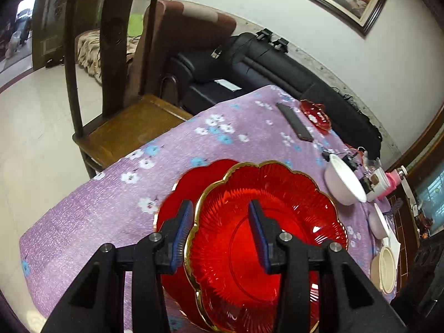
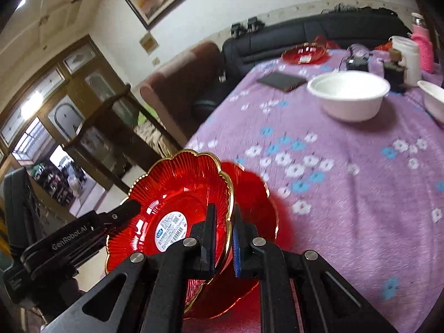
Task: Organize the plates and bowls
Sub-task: 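Carry the gold-rimmed red plate over the stacked red plate, then lower the gold-rimmed plate onto the stack and open the right tool, then move the right tool to the beige paper bowl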
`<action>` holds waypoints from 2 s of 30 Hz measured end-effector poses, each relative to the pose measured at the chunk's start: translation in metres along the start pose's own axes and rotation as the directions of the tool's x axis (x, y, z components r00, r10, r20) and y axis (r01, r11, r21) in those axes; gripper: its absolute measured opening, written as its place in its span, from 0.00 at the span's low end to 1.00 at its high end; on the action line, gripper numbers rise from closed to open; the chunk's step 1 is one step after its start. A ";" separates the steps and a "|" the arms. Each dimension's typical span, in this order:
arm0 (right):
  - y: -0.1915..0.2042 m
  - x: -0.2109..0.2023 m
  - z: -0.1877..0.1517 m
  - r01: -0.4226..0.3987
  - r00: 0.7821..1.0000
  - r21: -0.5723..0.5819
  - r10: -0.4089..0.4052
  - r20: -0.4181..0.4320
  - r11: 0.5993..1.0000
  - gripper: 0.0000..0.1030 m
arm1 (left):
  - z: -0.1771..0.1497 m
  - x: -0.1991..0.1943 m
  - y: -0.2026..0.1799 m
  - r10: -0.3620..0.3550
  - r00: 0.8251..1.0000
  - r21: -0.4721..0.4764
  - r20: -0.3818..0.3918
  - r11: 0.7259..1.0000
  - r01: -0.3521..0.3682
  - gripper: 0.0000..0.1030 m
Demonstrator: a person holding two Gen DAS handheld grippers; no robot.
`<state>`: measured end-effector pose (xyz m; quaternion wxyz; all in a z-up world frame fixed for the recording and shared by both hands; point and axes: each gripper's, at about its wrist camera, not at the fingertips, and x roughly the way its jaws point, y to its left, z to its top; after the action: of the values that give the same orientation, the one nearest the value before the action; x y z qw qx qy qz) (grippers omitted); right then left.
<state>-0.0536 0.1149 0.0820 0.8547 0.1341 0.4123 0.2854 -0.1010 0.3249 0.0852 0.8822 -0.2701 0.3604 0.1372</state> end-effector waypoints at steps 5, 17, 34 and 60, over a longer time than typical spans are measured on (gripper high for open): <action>-0.003 0.016 0.000 0.033 0.999 -0.009 -0.033 -0.028 0.999 0.11 | -0.001 0.014 0.005 0.016 1.000 0.006 -0.025 1.000 -0.016 0.38; 0.001 0.030 0.009 0.110 0.993 -0.074 -0.112 -0.031 0.991 0.17 | 0.001 0.020 -0.002 0.026 1.000 0.046 -0.015 0.999 -0.025 0.48; 0.014 -0.004 0.015 0.138 0.988 -0.107 -0.129 0.086 0.985 0.53 | 0.010 -0.029 0.000 0.049 0.989 0.046 0.142 0.997 -0.057 0.71; -0.066 -0.146 -0.028 0.140 0.933 0.154 -0.183 0.311 0.978 0.68 | -0.068 -0.105 -0.145 0.048 0.933 0.440 0.356 0.872 -0.213 0.89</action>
<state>-0.1233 -0.0253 0.1260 0.9207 0.1999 0.2939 0.1609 -0.1492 0.1622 0.1738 0.9577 0.0051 0.2457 0.1495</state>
